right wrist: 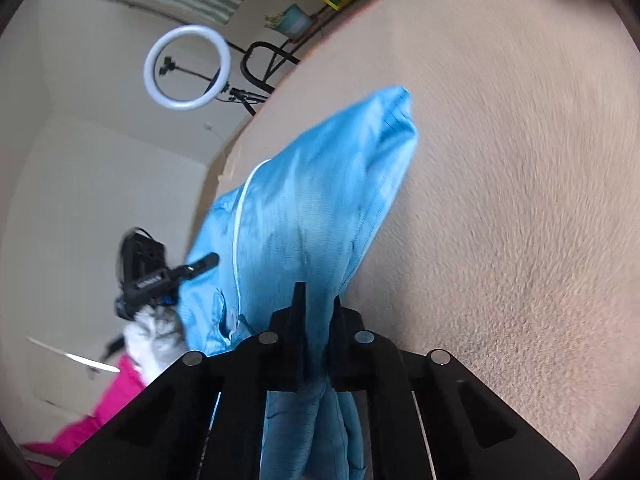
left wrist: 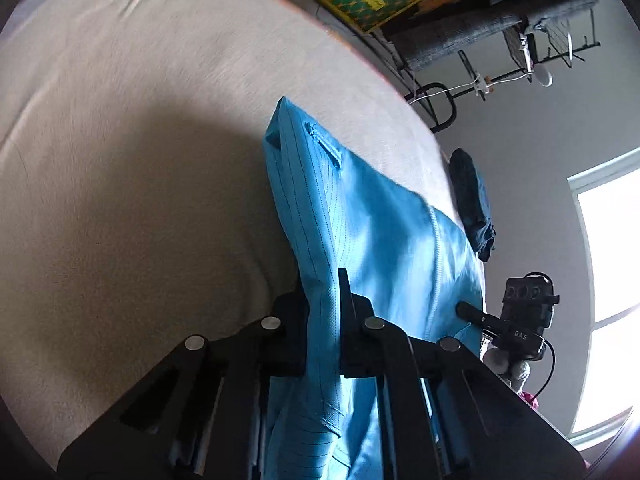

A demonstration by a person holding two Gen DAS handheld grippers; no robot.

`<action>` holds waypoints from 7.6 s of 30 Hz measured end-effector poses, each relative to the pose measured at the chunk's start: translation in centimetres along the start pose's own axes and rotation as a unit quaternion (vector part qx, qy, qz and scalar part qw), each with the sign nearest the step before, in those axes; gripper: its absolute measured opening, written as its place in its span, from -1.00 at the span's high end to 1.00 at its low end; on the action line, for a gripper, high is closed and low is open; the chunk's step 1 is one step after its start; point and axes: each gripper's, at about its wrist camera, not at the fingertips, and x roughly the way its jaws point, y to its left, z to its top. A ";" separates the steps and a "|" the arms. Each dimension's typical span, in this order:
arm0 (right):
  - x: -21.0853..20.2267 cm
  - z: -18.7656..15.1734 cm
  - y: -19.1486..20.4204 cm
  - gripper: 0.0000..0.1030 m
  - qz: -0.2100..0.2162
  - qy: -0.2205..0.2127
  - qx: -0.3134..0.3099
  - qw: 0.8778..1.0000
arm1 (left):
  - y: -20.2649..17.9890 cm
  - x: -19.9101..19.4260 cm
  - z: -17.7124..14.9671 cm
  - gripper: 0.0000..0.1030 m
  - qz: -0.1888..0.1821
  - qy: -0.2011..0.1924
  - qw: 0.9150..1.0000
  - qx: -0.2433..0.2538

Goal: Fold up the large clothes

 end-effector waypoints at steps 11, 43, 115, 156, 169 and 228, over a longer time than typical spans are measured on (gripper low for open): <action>-4.6 -0.1 4.0 0.91 -0.028 -0.026 -0.066 0.997 | -5.3 -1.7 -1.0 0.89 -0.009 -0.025 0.999 0.047; -29.8 8.0 -7.0 0.91 -0.225 -0.147 -0.094 0.959 | -35.8 20.9 1.6 0.92 -0.101 0.023 0.977 0.189; -43.9 9.2 8.3 0.14 -0.423 -0.301 -0.164 0.839 | -54.9 1.1 -5.2 0.02 -0.093 -0.134 0.920 0.358; -39.2 -9.1 20.3 -0.23 -0.427 -0.359 -0.114 0.822 | -48.5 -16.3 -21.0 -0.53 -0.040 -0.114 0.911 0.393; -33.6 -9.1 18.6 -0.58 -0.448 -0.362 -0.117 0.809 | -44.6 -10.8 -20.8 -0.78 0.024 -0.155 0.906 0.393; -25.9 -7.7 8.0 -0.60 -0.469 -0.337 -0.080 0.813 | -39.5 -1.7 -20.1 -1.00 0.122 -0.172 0.892 0.399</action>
